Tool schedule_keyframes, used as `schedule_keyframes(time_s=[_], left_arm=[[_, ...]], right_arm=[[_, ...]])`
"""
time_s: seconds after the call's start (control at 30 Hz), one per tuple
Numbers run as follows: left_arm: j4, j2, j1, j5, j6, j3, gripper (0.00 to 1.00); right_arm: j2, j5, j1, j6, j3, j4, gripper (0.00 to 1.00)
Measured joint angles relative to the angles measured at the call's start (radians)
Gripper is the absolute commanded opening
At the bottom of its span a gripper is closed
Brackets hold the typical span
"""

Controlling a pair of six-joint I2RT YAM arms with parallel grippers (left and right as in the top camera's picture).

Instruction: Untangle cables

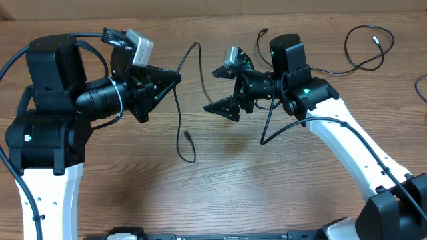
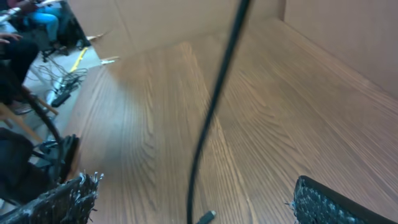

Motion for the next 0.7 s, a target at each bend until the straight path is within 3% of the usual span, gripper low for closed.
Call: schedule_keyframes(time_s=[0.27, 0.7], left_arm=[[0.000, 0.000, 0.000, 0.091, 0.042, 0.000, 0.04], [0.000, 0.000, 0.000, 0.176, 0.066, 0.000, 0.04]], right_arm=[[0.026, -0.031, 0.000, 0.007, 0.000, 0.078, 0.90], [0.103, -0.150, 0.000, 0.011, 0.000, 0.100, 0.89]])
